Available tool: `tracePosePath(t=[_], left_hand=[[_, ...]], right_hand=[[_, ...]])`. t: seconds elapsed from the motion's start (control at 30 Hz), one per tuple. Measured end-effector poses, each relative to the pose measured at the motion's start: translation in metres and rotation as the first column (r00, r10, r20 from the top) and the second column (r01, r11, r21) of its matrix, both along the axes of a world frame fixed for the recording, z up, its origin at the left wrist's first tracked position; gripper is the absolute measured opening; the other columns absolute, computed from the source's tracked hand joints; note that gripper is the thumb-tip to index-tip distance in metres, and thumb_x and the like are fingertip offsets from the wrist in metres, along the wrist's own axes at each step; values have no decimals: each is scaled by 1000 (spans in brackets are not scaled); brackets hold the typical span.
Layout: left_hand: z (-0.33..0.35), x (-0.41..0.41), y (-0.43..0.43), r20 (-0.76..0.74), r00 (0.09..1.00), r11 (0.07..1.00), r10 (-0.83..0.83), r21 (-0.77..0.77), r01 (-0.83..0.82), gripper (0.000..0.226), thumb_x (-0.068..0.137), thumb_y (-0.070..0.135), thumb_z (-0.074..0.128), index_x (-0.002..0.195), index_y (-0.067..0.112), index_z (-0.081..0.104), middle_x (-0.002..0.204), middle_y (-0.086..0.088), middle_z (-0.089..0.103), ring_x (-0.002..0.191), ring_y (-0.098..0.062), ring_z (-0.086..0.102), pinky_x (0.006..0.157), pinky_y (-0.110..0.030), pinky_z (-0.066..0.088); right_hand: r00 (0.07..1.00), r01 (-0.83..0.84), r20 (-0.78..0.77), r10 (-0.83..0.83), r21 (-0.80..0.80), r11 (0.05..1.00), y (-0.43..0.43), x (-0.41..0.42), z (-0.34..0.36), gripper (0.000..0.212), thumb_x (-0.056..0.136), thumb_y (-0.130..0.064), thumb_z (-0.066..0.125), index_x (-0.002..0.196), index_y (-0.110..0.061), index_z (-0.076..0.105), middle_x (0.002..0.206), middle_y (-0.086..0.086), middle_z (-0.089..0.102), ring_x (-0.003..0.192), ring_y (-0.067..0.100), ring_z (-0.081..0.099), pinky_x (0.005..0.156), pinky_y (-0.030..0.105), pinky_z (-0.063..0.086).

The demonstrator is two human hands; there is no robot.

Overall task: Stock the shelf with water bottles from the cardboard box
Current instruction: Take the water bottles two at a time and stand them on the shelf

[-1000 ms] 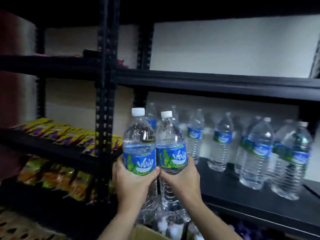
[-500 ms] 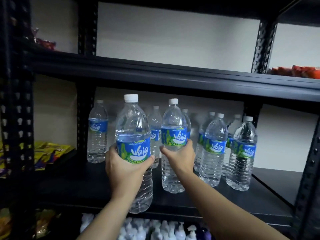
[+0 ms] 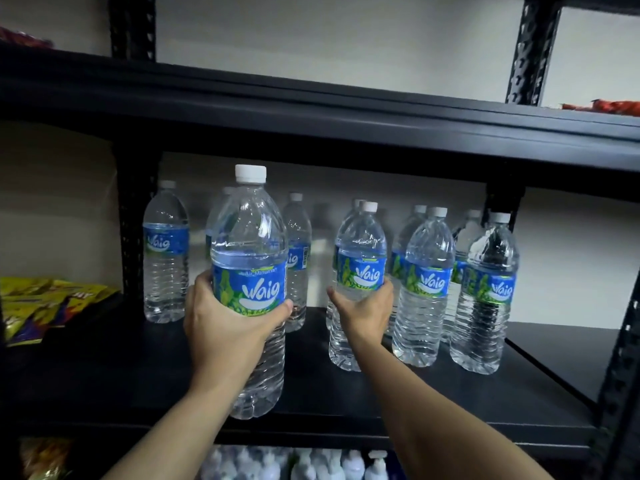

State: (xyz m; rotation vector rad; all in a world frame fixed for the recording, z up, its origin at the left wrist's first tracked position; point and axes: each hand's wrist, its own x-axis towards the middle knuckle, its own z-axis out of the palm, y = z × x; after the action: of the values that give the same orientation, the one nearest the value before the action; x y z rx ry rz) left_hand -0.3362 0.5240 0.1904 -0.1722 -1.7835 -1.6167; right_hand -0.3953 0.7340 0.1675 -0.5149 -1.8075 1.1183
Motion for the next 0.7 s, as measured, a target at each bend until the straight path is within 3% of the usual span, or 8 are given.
tracePosePath(t=[0.1, 0.23, 0.47, 0.7], left_hand=[[0, -2, 1, -7, 1000, 999, 1, -38, -2, 91, 29, 59, 84, 109, 27, 53, 107, 2, 64, 97, -23, 64, 84, -45, 55], [-2, -2, 4, -5, 1000, 999, 3, -39, -4, 95, 29, 60, 83, 112, 26, 53, 109, 2, 62, 100, -24, 63, 86, -45, 55], [-8, -1, 11, -7, 1000, 1000, 5, -12, -5, 92, 30, 58, 85, 111, 26, 53, 107, 3, 62, 98, -22, 63, 87, -46, 54], [-12, -5, 6, 6, 1000, 1000, -13, -27, 13, 91, 33, 51, 91, 111, 24, 55, 107, 2, 63, 97, -21, 64, 85, -43, 55]], right_hand=[[998, -51, 48, 49, 42, 998, 3, -2, -10, 116, 63, -41, 90, 149, -7, 22, 151, 11, 33, 144, 27, 26, 115, 40, 26], [985, -154, 82, 150, 41, 987, 14, -4, -19, 115, 64, -35, 91, 149, -3, 20, 151, 12, 30, 144, 25, 25, 117, 30, 20], [985, -159, 74, 156, 28, 987, 19, -9, -19, 106, 59, -33, 94, 141, -5, 32, 138, 11, 41, 132, 25, 41, 115, 40, 34], [981, -159, 117, 155, 26, 987, 20, -12, -17, 115, 61, -37, 93, 147, -4, 23, 146, 11, 35, 139, 25, 33, 119, 40, 29]])
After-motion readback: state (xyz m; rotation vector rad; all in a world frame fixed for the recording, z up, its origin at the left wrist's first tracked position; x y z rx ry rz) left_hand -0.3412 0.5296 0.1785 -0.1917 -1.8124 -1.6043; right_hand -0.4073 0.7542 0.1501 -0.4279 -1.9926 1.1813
